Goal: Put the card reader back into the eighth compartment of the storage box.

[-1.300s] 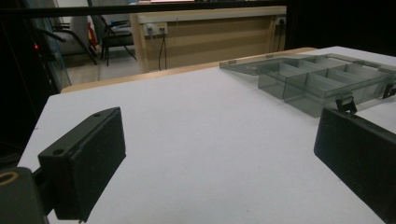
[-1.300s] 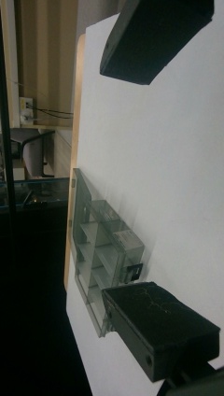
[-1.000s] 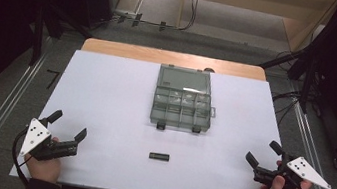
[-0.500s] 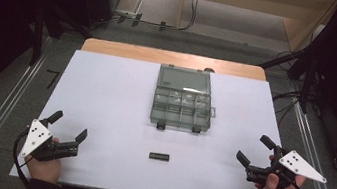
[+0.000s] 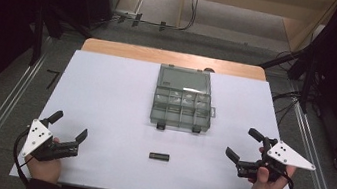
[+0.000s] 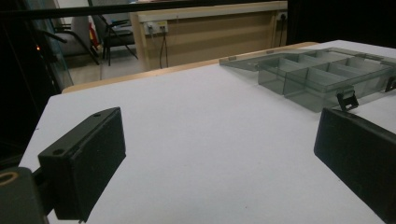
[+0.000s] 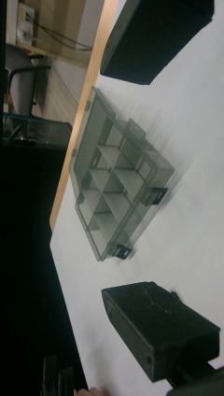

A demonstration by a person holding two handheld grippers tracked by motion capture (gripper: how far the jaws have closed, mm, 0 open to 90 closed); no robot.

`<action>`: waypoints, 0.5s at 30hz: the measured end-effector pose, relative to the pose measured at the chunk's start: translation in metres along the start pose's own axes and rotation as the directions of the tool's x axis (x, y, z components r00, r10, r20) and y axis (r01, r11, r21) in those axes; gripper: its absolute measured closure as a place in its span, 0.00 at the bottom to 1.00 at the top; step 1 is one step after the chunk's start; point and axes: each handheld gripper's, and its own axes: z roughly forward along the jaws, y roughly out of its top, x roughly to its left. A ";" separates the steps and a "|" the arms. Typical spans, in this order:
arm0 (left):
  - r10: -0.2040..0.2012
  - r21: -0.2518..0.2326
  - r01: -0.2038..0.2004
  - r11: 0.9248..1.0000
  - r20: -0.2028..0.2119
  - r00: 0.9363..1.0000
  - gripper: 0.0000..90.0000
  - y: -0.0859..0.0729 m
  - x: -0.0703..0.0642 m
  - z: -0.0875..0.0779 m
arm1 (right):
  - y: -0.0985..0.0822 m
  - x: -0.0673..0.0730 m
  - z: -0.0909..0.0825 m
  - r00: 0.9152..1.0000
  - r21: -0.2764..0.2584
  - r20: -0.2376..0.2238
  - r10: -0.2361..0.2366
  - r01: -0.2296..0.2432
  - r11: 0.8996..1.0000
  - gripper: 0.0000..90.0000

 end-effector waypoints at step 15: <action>0.000 0.002 0.000 1.000 0.001 1.000 0.03 0.000 0.000 0.000 | 0.017 0.012 0.025 0.992 0.036 -0.121 -0.031 0.036 0.999 0.00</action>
